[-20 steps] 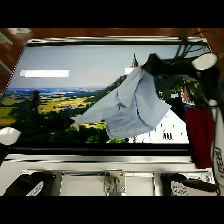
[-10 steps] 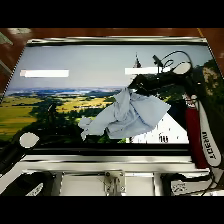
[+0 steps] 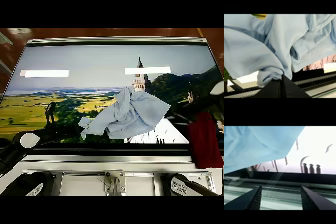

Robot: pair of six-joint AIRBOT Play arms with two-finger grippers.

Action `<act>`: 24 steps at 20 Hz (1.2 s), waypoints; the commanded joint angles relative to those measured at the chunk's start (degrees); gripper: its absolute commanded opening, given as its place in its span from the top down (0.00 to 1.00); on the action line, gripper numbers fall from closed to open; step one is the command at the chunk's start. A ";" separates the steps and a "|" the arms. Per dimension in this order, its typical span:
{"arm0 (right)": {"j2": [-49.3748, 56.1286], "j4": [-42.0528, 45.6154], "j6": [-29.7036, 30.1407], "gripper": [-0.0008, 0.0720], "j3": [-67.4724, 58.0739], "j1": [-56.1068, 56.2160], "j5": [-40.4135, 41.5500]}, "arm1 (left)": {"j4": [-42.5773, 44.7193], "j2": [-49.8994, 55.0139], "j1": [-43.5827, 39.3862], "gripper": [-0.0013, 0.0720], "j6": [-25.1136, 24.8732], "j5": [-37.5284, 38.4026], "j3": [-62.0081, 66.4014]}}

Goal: Fold the shirts.

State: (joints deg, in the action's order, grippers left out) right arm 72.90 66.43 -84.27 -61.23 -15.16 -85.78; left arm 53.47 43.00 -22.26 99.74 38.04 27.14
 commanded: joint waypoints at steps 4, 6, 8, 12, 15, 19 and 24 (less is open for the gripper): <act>-4.37 -18.51 -0.68 0.17 27.26 1.07 28.81 | -0.92 -0.09 -0.02 0.94 0.02 -0.09 0.00; -4.37 -18.32 -0.85 0.17 28.79 3.19 34.01 | -1.66 -0.09 -0.02 0.94 0.02 -0.09 0.00; -4.26 -17.99 -1.38 0.17 28.81 5.11 37.73 | -2.71 -0.11 -0.02 0.94 0.02 -0.09 0.02; -1.42 -18.21 -2.71 0.07 28.81 9.11 42.62 | -4.26 -0.28 -0.02 0.94 0.00 -0.07 0.20; 0.70 -20.76 -2.91 0.07 28.81 12.11 48.46 | -4.24 -0.28 -0.02 0.94 -0.02 -0.09 1.22; 0.63 -29.18 -2.86 0.88 28.57 12.63 54.36 | -4.20 -0.28 0.00 0.94 -1.99 -1.07 2.05; -10.64 -29.88 11.32 0.89 17.64 8.17 46.53 | -3.98 -2.99 6.43 0.94 -8.13 -10.36 9.99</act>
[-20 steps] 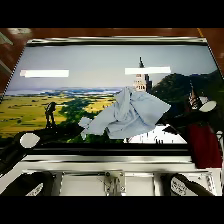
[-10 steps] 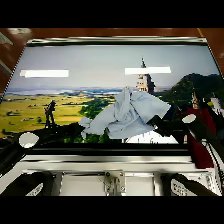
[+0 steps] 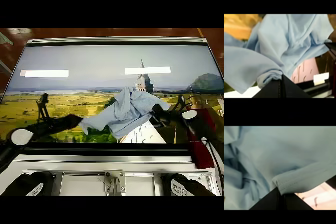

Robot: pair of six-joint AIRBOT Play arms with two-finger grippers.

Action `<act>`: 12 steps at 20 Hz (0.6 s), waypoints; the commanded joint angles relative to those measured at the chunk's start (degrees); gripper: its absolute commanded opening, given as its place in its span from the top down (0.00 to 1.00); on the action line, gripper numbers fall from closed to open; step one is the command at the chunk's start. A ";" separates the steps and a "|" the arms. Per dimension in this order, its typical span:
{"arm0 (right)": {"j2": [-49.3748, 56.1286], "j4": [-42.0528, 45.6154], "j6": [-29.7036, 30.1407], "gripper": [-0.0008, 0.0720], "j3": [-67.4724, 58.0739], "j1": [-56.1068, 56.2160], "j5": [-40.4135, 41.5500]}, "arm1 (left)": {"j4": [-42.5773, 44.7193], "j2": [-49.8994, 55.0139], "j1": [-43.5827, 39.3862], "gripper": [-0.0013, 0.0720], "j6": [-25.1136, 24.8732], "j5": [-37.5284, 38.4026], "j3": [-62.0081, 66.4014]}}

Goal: Fold the shirts.

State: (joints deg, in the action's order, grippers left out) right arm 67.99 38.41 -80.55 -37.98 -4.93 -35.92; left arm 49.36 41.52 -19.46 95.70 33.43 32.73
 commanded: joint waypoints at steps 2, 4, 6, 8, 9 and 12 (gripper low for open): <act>-12.83 -1.88 10.10 0.89 -14.16 -5.09 -6.10 | 0.09 -3.43 9.46 0.94 -5.05 -9.79 11.56; -18.53 -1.90 9.01 0.89 -24.09 -7.89 -6.40 | 0.04 -5.35 15.12 0.94 -5.01 -11.67 20.24; -21.84 -1.88 6.25 0.89 -34.18 -9.44 -7.43 | 0.04 -7.17 18.60 0.94 -5.03 -11.58 28.79; -23.23 -1.90 4.94 0.89 -42.56 -9.73 -9.11 | 0.13 -8.92 19.19 0.94 -5.27 -11.56 35.12; -23.37 -1.90 4.28 0.89 -46.01 -9.73 -10.64 | 0.13 -9.84 19.19 0.94 -5.29 -11.28 37.22; -23.47 -0.20 0.42 0.89 -51.47 -9.73 -17.38 | 1.88 -13.42 19.19 0.94 -8.66 -7.80 38.53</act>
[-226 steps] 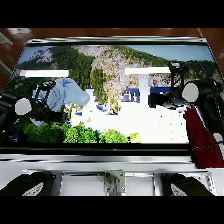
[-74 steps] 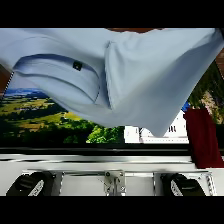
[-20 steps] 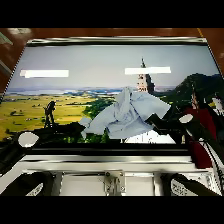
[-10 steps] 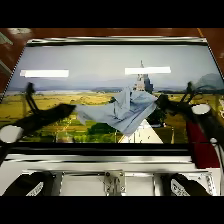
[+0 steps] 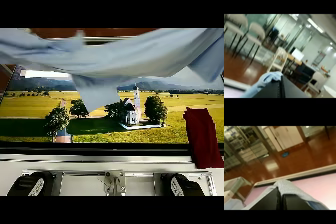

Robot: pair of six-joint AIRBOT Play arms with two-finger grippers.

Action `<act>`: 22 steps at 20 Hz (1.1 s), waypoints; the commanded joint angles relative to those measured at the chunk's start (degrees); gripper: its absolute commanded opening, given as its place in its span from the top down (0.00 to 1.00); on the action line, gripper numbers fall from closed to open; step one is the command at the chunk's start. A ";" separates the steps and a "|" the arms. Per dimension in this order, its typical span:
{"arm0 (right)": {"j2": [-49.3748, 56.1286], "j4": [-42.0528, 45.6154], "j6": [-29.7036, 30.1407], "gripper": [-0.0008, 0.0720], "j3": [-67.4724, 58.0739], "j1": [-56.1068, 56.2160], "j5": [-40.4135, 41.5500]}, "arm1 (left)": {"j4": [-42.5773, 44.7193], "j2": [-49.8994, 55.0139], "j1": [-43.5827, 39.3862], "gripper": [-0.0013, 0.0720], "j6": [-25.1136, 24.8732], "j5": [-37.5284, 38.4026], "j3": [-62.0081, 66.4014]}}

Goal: Fold the shirts.

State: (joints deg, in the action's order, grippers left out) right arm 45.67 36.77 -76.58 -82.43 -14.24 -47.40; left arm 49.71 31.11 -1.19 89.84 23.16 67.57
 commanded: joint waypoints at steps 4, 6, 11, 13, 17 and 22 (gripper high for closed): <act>-1.03 8.39 -10.08 0.89 -7.67 -0.42 -24.00 | 10.29 -6.69 0.92 0.94 -3.45 17.09 3.69; -1.01 15.87 -11.63 0.89 -7.65 -0.39 -35.43 | 13.42 -7.58 0.92 0.94 -3.23 21.57 3.69; -1.18 26.73 -14.43 0.89 -5.81 -0.28 -58.93 | 15.54 -9.31 0.94 0.94 -3.04 21.44 3.72; -2.45 24.13 -14.80 0.89 -5.73 -0.22 -58.47 | 15.45 -10.86 0.92 0.94 -2.64 15.28 3.72; -6.80 17.40 -18.47 0.89 -5.73 -0.22 -58.73 | 15.50 -14.60 0.92 0.94 5.49 8.31 4.55; -11.74 18.73 -24.39 0.89 -5.70 -0.22 -58.77 | 25.11 -18.75 0.94 0.94 10.80 18.45 5.25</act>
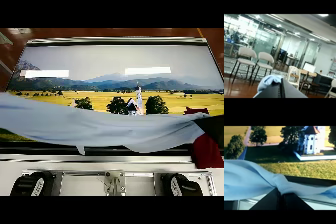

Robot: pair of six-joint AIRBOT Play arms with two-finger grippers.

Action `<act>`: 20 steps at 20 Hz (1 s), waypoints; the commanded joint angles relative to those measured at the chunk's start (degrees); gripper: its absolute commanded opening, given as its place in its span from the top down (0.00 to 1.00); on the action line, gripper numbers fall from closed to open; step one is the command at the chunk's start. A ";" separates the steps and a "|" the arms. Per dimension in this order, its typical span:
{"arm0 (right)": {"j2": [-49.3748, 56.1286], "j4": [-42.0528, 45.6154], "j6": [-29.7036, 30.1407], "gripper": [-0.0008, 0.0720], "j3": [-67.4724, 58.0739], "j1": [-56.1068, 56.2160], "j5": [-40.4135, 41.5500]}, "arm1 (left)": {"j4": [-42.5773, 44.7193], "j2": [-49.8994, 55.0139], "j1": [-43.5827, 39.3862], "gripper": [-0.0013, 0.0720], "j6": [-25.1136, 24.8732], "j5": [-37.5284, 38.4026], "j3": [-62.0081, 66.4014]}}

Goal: Fold the shirts.

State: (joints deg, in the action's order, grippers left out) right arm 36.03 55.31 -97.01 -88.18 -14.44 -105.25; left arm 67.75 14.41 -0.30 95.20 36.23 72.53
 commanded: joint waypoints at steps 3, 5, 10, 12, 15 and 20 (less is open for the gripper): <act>-2.10 0.09 -5.95 0.90 2.01 -0.02 -1.01 | 17.38 -1.90 0.04 0.94 8.17 22.01 -0.44; -2.10 0.13 -5.88 0.89 6.80 -0.02 -0.96 | 22.21 -1.95 0.02 0.94 8.17 27.32 -3.63; -1.27 1.31 -5.70 0.89 29.11 -0.02 10.64 | 23.76 2.08 0.02 0.94 9.94 15.45 -13.20; 0.59 2.08 -5.81 0.90 37.77 -0.02 22.05 | 23.76 7.56 0.02 0.94 9.92 15.17 -15.69; 7.63 0.87 -5.77 0.89 45.79 -0.02 42.42 | 23.78 18.40 0.02 0.94 8.83 9.03 -18.43; 26.14 -10.10 -5.73 0.89 46.99 0.02 70.90 | 15.02 38.56 -0.22 0.94 9.07 -8.02 -18.64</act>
State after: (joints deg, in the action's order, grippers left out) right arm 53.21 51.68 -102.78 -43.13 -14.41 -52.47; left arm 88.84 42.85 -0.43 104.36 37.95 54.50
